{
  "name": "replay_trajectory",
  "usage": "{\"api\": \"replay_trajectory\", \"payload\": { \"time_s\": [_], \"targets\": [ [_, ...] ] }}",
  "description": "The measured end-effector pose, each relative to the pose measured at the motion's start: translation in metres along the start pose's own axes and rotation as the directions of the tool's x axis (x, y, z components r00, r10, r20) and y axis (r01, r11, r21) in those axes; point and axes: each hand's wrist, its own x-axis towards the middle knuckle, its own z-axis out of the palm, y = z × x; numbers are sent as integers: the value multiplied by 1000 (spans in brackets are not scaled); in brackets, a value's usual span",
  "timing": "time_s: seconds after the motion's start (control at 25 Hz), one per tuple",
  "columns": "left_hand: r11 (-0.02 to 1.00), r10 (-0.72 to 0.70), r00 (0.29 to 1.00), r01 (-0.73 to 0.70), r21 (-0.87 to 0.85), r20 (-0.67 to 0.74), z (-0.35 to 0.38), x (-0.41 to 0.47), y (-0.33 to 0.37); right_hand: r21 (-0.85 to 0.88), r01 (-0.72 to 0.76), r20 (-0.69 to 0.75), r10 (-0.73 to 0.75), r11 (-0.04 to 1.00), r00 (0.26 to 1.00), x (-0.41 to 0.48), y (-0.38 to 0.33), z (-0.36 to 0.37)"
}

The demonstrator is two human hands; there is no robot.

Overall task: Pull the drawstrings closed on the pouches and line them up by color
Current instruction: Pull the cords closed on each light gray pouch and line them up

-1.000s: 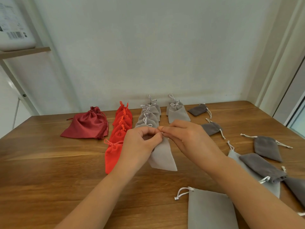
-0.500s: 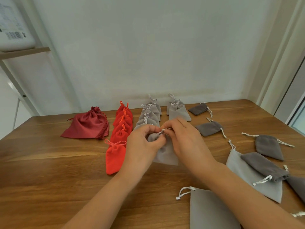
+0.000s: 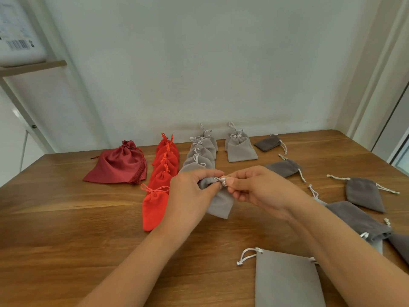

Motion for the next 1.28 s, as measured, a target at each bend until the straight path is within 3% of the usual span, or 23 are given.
{"api": "replay_trajectory", "payload": {
  "time_s": [0.16, 0.28, 0.6, 0.84, 1.28],
  "targets": [
    [980, 178, 982, -172, 96, -58, -1, -1, 1, 387, -134, 108, 99, 912, 989, -1, -4, -5],
    [912, 370, 921, -336, 236, -120, -2, 2, 2, 487, -116, 64, 98, 865, 993, 0, -3, -1],
    [827, 479, 863, -381, 414, -163, -2, 7, -3, 535, -45, -5, 57, 844, 998, -3, -5, 2],
    [856, 442, 883, -364, 366, -155, 0, 5, 0, 581, -58, -9, 77, 812, 997, -3, -4, 5],
    [869, 397, 904, -316, 381, -156, -4, 9, 0, 491, 29, -14, -25, 871, 1000, -6, -5, 6]
  ]
}}
